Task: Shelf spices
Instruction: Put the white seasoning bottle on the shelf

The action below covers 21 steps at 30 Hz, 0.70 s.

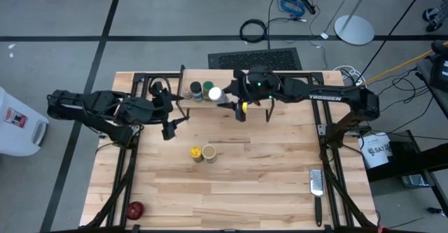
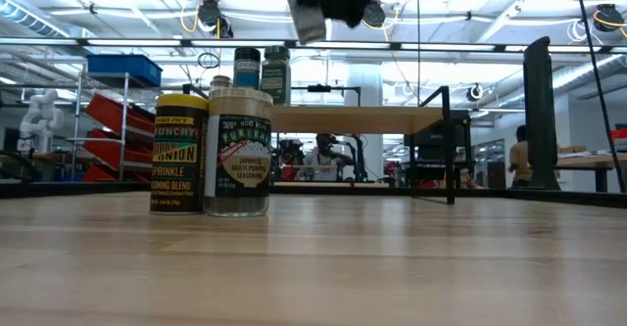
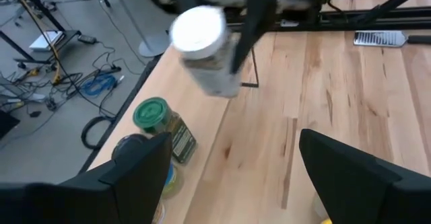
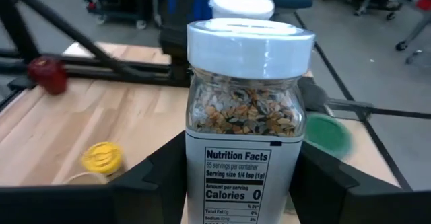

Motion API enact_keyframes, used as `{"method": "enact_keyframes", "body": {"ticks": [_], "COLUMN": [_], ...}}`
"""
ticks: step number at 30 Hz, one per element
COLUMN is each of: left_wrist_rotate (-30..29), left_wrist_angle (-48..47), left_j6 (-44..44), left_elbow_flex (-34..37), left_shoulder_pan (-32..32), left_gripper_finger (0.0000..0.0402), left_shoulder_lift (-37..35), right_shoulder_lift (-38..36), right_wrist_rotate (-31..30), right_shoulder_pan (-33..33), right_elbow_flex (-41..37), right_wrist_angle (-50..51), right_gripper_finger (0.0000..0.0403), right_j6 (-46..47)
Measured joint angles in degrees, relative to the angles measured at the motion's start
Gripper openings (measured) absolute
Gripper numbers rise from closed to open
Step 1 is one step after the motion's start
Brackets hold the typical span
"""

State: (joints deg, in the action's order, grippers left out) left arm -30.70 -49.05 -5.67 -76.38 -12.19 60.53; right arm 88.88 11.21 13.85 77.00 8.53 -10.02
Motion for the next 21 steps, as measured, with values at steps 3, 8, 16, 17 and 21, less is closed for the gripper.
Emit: {"method": "enact_keyframes", "body": {"ticks": [3,8,16,17,21], "left_wrist_rotate": [0.0,0.0,0.0,0.0,0.3], "left_wrist_angle": [0.7,0.7,1.9,2.3,3.8], "left_j6": [0.2,0.5,1.3,1.8,3.0], "left_elbow_flex": [0.0,0.0,0.0,0.0,0.0], "left_shoulder_pan": [0.0,0.0,0.0,0.0,0.0], "left_gripper_finger": [0.0335,0.0335,0.0335,0.0335,0.0335], "left_shoulder_lift": [-0.1,-0.2,-0.1,-0.1,-0.1], "right_shoulder_lift": [-0.1,-0.1,-0.1,-0.1,0.0], "right_wrist_rotate": [1.6,2.6,2.6,2.6,2.6], "right_shoulder_pan": [2.7,5.6,7.3,7.3,7.6], "right_elbow_flex": [-3.9,-9.6,-14.6,-14.7,-14.8], "right_wrist_angle": [-5.2,-11.5,-16.2,-16.5,-16.5], "right_gripper_finger": [0.0194,0.0197,0.0198,0.0198,0.0198], "right_j6": [1.1,2.0,1.9,1.9,1.0]}}
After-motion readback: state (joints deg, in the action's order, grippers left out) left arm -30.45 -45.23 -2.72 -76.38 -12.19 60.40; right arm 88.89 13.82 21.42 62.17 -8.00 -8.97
